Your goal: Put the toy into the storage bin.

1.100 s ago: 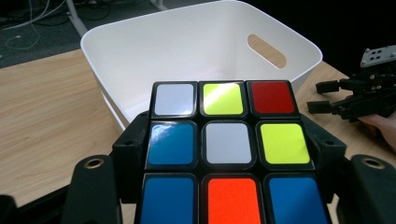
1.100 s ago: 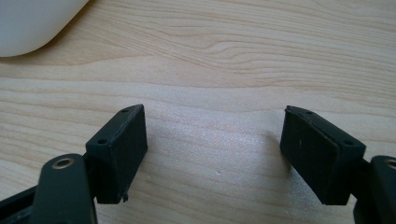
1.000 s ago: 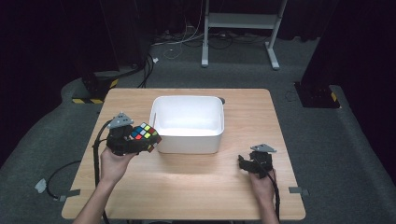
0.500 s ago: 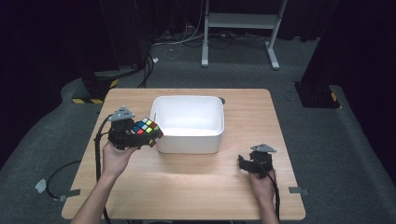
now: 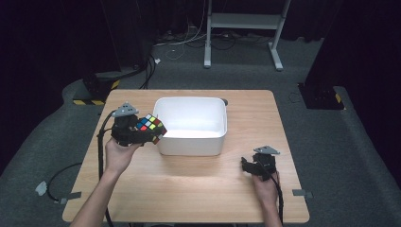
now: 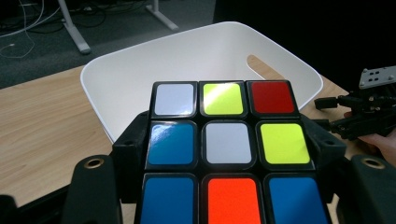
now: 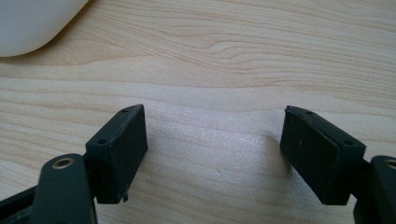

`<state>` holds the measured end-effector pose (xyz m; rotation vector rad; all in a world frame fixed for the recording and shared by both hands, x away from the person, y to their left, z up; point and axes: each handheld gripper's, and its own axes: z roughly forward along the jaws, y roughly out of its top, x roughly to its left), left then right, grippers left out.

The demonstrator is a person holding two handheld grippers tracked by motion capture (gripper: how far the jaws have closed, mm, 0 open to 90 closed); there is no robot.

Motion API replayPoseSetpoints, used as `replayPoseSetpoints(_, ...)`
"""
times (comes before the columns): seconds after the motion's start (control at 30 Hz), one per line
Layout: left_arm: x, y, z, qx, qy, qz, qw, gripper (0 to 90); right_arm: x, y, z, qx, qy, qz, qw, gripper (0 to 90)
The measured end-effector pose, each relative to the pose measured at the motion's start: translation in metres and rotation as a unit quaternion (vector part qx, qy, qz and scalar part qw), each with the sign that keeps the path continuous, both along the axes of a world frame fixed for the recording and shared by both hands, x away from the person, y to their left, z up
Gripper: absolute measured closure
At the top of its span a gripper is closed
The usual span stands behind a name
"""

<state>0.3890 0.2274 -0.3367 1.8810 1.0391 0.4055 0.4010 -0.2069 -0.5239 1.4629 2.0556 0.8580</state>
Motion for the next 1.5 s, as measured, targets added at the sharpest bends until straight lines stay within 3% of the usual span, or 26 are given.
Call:
replayPoseSetpoints(0.93, 0.025, -0.018, 0.008, 0.01, 0.003, -0.007, 0.9999, 33.8, 0.0, 0.0, 0.0, 0.0, 0.0, 0.0, 1.0, 22.7)
replayPoseSetpoints(1.5, 0.036, -0.031, 0.016, 0.02, -0.005, -0.013, 0.9997, 33.7, 0.0, 0.0, 0.0, -0.001, 0.0, 0.0, 1.0, 22.7)
